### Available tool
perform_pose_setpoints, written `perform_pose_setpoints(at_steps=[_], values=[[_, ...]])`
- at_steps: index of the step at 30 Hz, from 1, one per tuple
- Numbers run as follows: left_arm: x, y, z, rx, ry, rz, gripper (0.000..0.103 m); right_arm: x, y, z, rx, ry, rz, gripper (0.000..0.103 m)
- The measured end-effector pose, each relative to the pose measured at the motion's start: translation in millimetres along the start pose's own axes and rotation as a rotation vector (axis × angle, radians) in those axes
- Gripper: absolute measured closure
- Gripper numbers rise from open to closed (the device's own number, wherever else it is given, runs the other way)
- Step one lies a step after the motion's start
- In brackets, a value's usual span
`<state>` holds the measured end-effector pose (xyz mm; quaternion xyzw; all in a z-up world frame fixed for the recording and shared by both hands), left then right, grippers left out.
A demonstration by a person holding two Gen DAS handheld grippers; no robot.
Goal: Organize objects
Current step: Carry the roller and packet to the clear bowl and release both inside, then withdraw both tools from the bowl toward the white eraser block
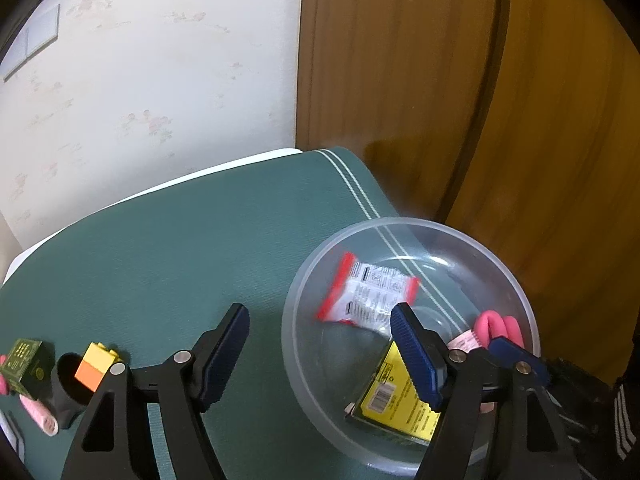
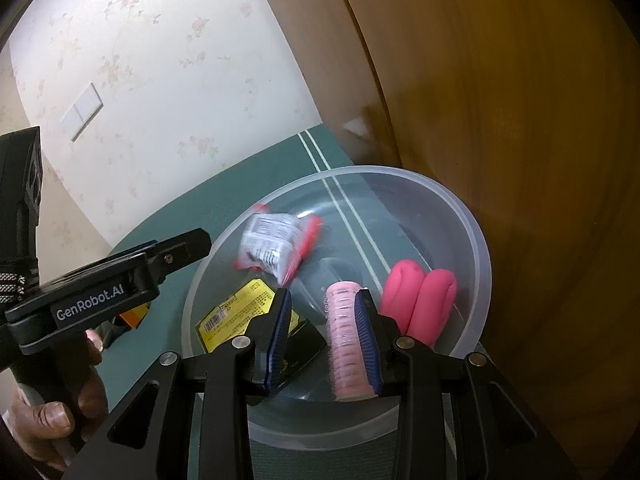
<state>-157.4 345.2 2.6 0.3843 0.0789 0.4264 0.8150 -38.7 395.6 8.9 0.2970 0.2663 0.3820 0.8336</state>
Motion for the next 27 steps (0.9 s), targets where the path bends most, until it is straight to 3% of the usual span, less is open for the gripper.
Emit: perform_pose_setpoints(at_steps=[3,6,11,17,23,27], values=[[-3,-3,3,-0.005,0.011,0.004,0.026,0,1,0,0.0,0.002,0.001,0.068],[-7,-8,7,-0.005,0.027,0.014,0.016,1,2,-2,0.001,0.0,0.004,0.068],[-15,-13,19,0.006,0.046,0.038,0.007,1,4,0,0.013,0.005,-0.006,0.051],[-21,-21,29,0.009,0.07,0.043,0.002,1,8,3,0.044,0.002,-0.001,0.041],[-34,-31,41,0.011,0.114,0.049,0.001,-3,15,16,0.124,0.028,0.004,0.025],[-46,-39,48,0.009,0.133,0.067,0.001,-8,19,23,0.173,0.038,0.023,0.02]])
Point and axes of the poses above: each gripper's, at about its wrist camera, not at the fingertips, and z roughly against the way its jaws point, x to its right, y to its top, the point moved 9 cm from there along -z, roughly the way its jaws point, and after that the axes turned 11 degrees about -y, right-handed, at the moved point
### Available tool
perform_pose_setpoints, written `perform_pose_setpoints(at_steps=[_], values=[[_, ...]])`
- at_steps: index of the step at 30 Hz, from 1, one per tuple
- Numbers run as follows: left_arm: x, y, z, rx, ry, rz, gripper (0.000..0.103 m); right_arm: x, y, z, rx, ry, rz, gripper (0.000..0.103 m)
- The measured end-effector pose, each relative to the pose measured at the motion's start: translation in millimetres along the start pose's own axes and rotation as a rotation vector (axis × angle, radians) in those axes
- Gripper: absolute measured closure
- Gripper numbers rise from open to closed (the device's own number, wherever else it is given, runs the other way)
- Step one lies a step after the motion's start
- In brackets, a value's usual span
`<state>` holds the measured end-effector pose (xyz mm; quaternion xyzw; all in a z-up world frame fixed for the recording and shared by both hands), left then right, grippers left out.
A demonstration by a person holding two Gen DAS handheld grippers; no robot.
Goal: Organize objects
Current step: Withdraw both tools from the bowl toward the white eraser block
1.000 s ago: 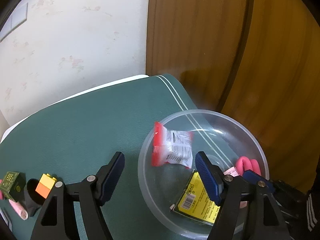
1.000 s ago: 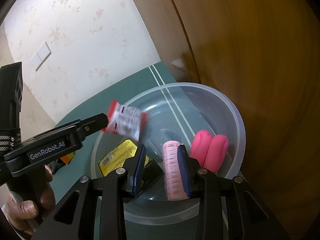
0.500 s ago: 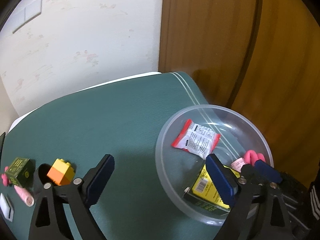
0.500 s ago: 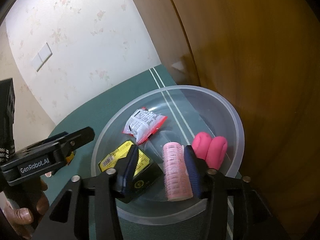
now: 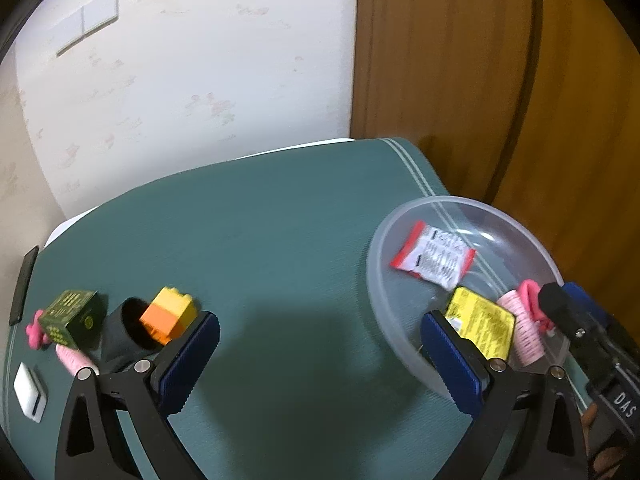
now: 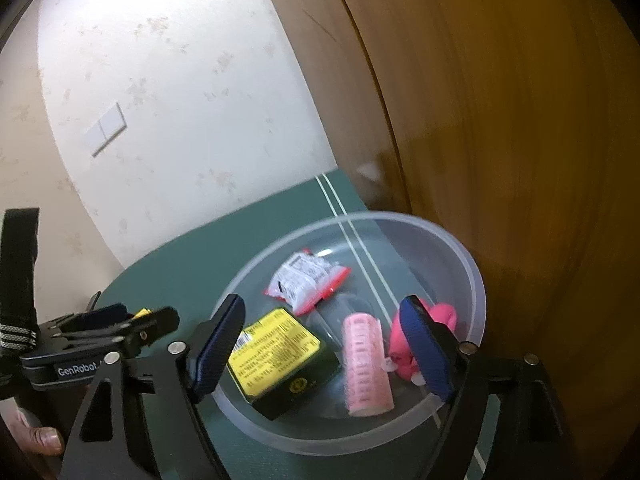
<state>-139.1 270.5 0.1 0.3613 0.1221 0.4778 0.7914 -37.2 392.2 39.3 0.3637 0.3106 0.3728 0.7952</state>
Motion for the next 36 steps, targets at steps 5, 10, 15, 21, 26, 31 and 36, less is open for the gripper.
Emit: perform_pose_setpoints(at_steps=[5,10,15,21,26,31,36], values=[[-18,-10,7,-0.003,0.027,0.027,0.001,0,-1,-3,-0.007,0.001,-0.006,0.02],[-33,-19,15,-0.007,0.044,0.048,0.001,1,-4,-3,-0.005,-0.014,-0.009,0.02],[-52,-27,23,-0.009,0.062,0.074,0.001,-1,-6,-3,0.002,-0.019,0.002,0.02],[-75,-34,33,-0.006,0.081,0.112,0.001,1,-7,-3,-0.002,-0.034,-0.002,0.02],[-89,-40,41,-0.001,0.092,0.13,0.001,6,-6,-3,0.004,-0.075,-0.007,0.02],[-105,-46,50,0.005,0.106,0.147,0.001,-1,-4,3,0.039,-0.118,0.037,0.02],[-125,-53,59,0.009,0.128,0.168,0.001,-18,-4,11,0.074,-0.12,0.087,0.02]])
Point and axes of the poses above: each gripper's, at about its wrist camera, not at the fingertips, and z roughly against the way its jaws point, x to its right, y to its top, the point moved 9 cm from there along -z, roughly the way its jaws point, and after that the axes turned 11 degrees about -y, right-handed, at the moved point
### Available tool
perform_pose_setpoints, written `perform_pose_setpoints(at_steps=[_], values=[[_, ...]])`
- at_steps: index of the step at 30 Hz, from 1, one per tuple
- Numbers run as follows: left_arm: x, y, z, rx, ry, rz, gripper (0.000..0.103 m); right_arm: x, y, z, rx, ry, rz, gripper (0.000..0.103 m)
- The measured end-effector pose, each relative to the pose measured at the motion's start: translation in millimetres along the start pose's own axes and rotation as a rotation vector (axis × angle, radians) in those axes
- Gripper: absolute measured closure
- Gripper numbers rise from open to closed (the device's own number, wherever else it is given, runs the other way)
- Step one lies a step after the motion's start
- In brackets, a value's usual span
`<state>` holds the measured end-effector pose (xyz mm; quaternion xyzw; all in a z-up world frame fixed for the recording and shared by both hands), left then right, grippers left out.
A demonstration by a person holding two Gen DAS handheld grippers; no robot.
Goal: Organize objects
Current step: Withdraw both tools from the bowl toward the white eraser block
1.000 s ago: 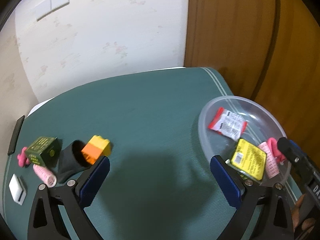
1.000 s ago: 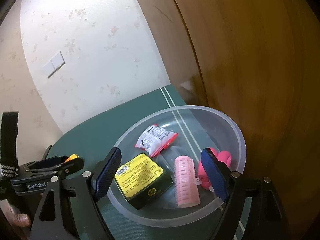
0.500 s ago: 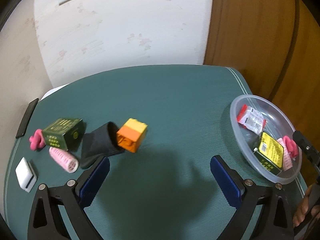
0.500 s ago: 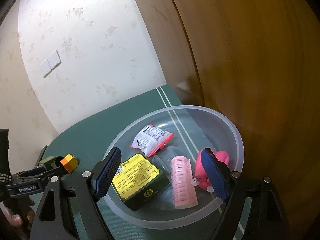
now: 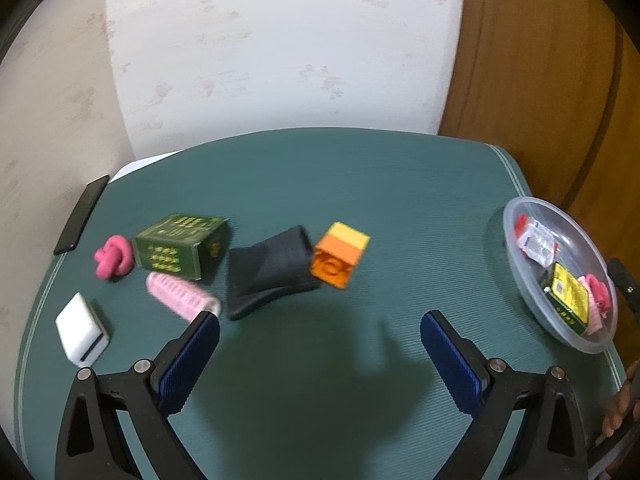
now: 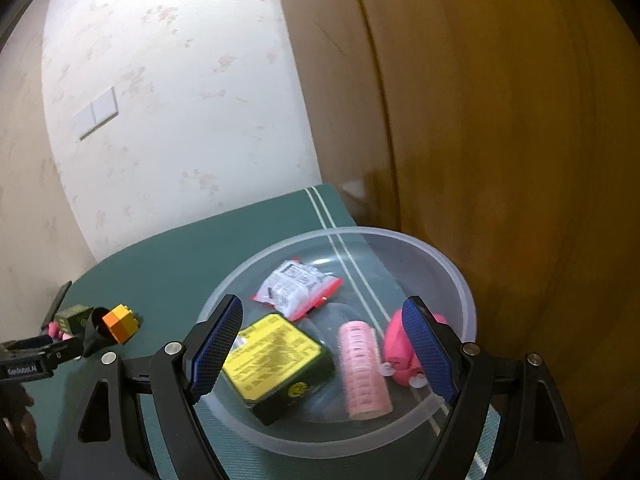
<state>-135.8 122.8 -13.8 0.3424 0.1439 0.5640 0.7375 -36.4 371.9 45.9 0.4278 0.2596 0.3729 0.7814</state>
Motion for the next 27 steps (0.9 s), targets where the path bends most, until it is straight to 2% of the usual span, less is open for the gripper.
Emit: perform_pose_setpoints(at_steps=[16,27], values=[[-87,-17,17,-0.005,0.091,0.064,0.001,-69,-11,2,-0.061,0.111,0.068,0.02],[-162,-23,40,0.024,0.18,0.166,0.001,-136,-27,3,-0.102,0.211,0.184,0.02]])
Point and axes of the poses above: each gripper's, at about its wrist camera, not at the fingertips, and z roughly against the way its jaws point, x to its right, y to its top, the point moved 9 cm from there along -z, roughly the way its jaws point, and after that the axes turned 11 degrees about -y, right-handed, at the moved point
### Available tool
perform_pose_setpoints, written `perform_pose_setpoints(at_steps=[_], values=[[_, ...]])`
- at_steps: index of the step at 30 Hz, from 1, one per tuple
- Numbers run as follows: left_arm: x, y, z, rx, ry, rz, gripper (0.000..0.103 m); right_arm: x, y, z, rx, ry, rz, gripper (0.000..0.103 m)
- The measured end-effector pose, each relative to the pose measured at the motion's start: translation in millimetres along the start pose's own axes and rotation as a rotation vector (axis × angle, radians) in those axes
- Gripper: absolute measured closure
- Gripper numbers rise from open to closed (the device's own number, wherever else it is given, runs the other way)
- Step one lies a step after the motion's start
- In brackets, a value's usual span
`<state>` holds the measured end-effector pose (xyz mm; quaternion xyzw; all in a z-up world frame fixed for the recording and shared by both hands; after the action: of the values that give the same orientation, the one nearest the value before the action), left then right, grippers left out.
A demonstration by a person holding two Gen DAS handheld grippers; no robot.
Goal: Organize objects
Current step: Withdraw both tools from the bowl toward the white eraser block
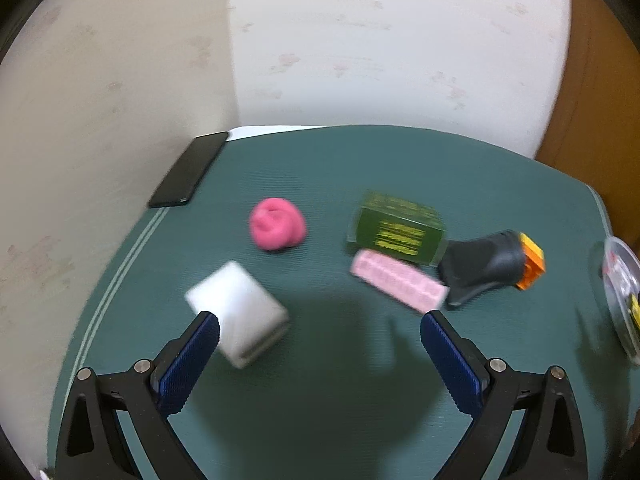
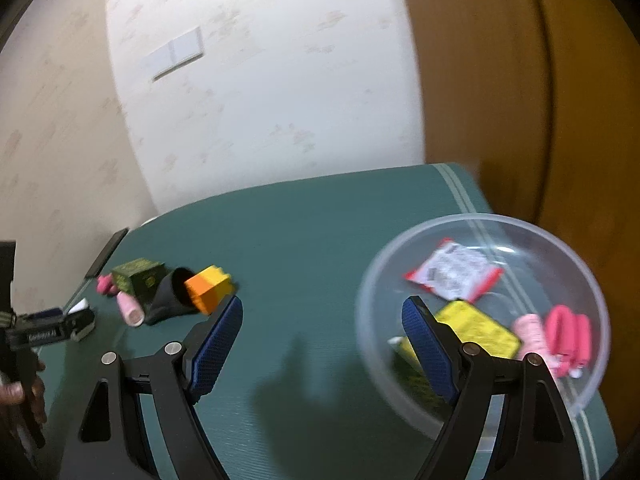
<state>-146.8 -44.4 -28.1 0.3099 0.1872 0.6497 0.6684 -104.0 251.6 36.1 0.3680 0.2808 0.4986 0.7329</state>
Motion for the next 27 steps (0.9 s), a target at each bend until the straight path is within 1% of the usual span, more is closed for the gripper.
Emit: perform_pose_setpoints(at_steps=[8,11,13,17,21,24,27], values=[[-47,1,-8,-0.011,0.058,0.055,0.001,-46,-10,-14,-0.057,0.073,0.077,0.02],[-61,-2,-15,-0.023,0.06,0.095,0.001,-62,-13,-19,-0.077,0.096,0.097,0.02],[-66,-4,-19,-0.03,0.051,0.111,0.001,-72,-14,-22,-0.086,0.11,0.112,0.02],[-67,-7,-24,-0.039,0.058,0.094,0.001,-92,-17,-28,-0.102,0.139,0.143,0.02],[-70,-6,-26,-0.031,0.067,0.084,0.001,-105,-17,-35,-0.118,0.162,0.147,0.02],[-73,-6,-28,-0.032,0.058,0.096,0.007,-115,-16,-38,-0.121,0.178,0.153,0.02],[-72,-6,-31,-0.037,0.008,0.123,0.016,-123,-16,-41,-0.124,0.191,0.163,0.02]])
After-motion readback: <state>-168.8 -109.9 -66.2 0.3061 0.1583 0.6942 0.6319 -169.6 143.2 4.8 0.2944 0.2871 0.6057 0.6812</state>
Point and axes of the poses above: each gripper's, at about its wrist camera, not at the fingertips, and z roughly against the way its jaws point, x to its right, y to its top, the point moved 9 cm from there along -z, roughly the way its jaws point, and after that the axes turned 11 degrees about -y, right-handed, at the moved point
